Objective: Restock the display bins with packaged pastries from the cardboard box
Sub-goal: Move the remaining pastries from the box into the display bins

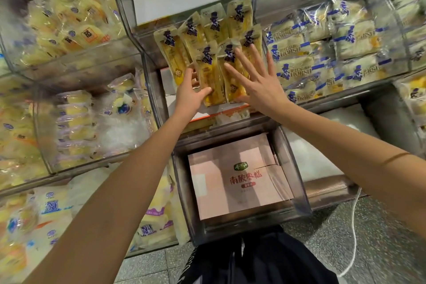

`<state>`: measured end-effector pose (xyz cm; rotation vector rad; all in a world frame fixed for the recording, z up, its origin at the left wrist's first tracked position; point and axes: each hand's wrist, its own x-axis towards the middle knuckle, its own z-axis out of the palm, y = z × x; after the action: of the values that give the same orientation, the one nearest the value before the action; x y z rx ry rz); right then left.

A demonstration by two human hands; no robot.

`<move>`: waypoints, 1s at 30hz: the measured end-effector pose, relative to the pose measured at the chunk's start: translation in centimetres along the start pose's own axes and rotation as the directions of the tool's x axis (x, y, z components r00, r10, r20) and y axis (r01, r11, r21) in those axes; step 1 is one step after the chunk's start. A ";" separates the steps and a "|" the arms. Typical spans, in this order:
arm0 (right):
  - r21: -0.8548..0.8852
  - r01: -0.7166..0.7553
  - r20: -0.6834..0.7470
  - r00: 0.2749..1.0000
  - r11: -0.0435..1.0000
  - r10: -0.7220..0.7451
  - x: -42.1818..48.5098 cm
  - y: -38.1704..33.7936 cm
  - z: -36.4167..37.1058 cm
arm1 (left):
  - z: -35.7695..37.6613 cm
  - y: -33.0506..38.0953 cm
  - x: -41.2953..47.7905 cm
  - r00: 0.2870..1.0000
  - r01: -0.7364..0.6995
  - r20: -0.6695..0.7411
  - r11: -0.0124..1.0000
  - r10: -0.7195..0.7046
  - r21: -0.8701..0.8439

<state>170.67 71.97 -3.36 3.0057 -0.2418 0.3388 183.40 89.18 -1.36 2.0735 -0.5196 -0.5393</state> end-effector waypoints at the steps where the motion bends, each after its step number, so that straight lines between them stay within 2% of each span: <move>1: -0.012 -0.007 0.010 1.000 1.000 0.007 0.2 0.0 0.0 | 0.1 0.0 -0.1 1.000 -0.002 -0.006 1.000 0.002 0.003; 5: -0.014 -0.041 0.046 0.998 0.999 0.041 1.9 -0.1 0.0 | 0.2 0.1 0.3 0.999 -0.017 -0.049 0.999 0.015 -0.027; 9: 0.013 -0.001 0.046 0.999 1.000 0.001 2.5 0.3 0.0 | 0.6 0.1 0.8 0.995 0.005 -0.095 1.000 -0.007 -0.027; 18: 0.141 0.031 0.107 0.993 0.990 -0.046 2.8 0.8 -0.6 | 0.1 0.3 0.4 0.993 0.121 -0.004 0.992 -0.122 -0.045; 23: 0.162 0.032 0.158 0.986 0.986 -0.058 2.1 1.0 -0.9 | -0.8 1.4 0.1 0.986 0.149 0.065 0.988 -0.152 0.042; 26: 0.210 -0.008 0.173 0.984 0.978 -0.029 1.7 1.2 -1.8 | -1.4 3.1 0.2 0.995 0.100 0.003 0.988 -0.100 0.114; 30: 0.236 -0.110 0.183 0.981 0.966 0.067 1.3 1.1 -4.0 | -2.6 6.9 0.2 0.996 -0.055 -0.055 0.955 0.074 0.291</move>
<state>170.93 71.20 0.94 3.2798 -0.3769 0.1208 183.92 87.33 5.71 2.3331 -0.6580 -0.3726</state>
